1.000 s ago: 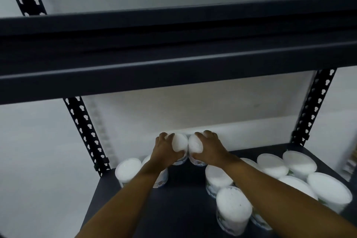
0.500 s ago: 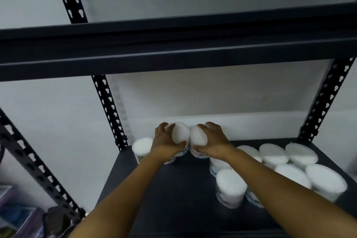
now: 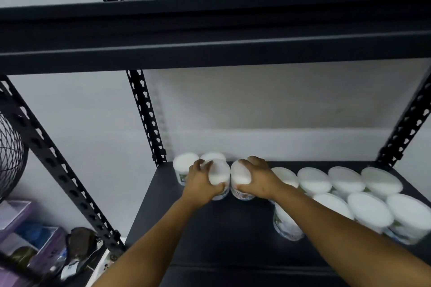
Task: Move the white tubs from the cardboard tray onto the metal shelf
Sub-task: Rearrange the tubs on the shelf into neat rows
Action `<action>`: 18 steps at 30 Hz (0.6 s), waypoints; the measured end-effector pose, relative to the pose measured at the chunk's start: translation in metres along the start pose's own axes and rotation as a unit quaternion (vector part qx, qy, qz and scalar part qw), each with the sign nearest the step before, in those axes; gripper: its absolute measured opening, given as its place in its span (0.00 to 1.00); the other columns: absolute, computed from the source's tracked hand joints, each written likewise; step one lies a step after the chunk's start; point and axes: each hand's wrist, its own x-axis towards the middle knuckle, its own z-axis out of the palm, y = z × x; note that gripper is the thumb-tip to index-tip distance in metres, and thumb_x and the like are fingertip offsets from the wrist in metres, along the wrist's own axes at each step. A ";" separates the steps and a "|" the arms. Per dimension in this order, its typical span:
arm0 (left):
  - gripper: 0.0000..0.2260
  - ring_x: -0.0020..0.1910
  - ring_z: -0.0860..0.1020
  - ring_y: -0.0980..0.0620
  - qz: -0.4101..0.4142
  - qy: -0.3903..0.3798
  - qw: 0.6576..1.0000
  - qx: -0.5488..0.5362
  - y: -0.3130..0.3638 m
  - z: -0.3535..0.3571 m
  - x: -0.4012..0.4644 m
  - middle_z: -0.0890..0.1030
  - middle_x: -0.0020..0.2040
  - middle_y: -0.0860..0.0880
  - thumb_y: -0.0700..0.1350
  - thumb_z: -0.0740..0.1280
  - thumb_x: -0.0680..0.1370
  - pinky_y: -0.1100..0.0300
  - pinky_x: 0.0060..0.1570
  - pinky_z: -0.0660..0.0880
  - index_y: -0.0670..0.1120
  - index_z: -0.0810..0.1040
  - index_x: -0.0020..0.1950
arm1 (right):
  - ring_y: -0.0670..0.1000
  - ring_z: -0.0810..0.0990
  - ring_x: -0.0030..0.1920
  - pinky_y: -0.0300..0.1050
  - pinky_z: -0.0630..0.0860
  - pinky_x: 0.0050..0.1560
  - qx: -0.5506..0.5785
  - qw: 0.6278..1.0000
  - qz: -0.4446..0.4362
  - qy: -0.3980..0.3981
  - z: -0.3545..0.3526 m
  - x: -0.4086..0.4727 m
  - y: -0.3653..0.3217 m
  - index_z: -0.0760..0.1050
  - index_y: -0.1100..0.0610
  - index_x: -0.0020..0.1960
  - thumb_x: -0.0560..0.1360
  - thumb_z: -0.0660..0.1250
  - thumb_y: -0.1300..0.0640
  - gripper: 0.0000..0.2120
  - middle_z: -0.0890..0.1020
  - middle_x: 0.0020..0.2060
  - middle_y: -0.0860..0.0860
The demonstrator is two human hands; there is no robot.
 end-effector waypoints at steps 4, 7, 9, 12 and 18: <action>0.36 0.64 0.66 0.46 0.017 -0.023 1.000 -0.005 -0.015 0.015 0.003 0.67 0.65 0.46 0.59 0.72 0.66 0.58 0.63 0.63 0.46 0.68 0.70 | 0.52 0.62 0.65 0.44 0.65 0.64 -0.016 1.000 0.007 -0.004 0.013 0.003 0.006 0.61 0.49 0.71 0.66 0.70 0.41 0.37 0.66 0.64 0.48; 0.36 0.66 0.64 0.48 0.025 -0.041 0.999 -0.018 -0.023 0.029 0.004 0.65 0.67 0.47 0.57 0.73 0.67 0.62 0.63 0.60 0.46 0.66 0.71 | 0.53 0.63 0.65 0.45 0.65 0.65 -0.044 0.999 0.006 0.001 0.023 0.005 0.014 0.63 0.49 0.70 0.65 0.69 0.40 0.37 0.67 0.65 0.50; 0.35 0.66 0.63 0.48 0.029 -0.047 0.998 -0.022 -0.026 0.036 0.003 0.65 0.67 0.47 0.56 0.73 0.67 0.63 0.62 0.59 0.46 0.66 0.70 | 0.53 0.65 0.65 0.45 0.63 0.66 -0.072 0.997 0.004 0.003 0.027 0.005 0.017 0.63 0.50 0.70 0.66 0.69 0.40 0.37 0.68 0.65 0.50; 0.34 0.68 0.62 0.48 0.032 -0.054 0.998 -0.025 -0.031 0.043 0.005 0.63 0.68 0.48 0.56 0.73 0.68 0.63 0.61 0.59 0.47 0.66 0.71 | 0.54 0.65 0.64 0.46 0.58 0.68 -0.098 0.995 -0.003 0.007 0.029 0.007 0.020 0.63 0.50 0.70 0.66 0.69 0.40 0.36 0.68 0.64 0.51; 0.34 0.68 0.61 0.49 0.036 -0.046 0.998 -0.004 -0.031 0.047 0.006 0.63 0.69 0.49 0.58 0.71 0.69 0.60 0.62 0.63 0.48 0.65 0.71 | 0.54 0.66 0.65 0.49 0.52 0.72 -0.129 0.991 -0.021 0.000 0.027 0.012 0.027 0.62 0.50 0.71 0.65 0.67 0.38 0.39 0.69 0.63 0.51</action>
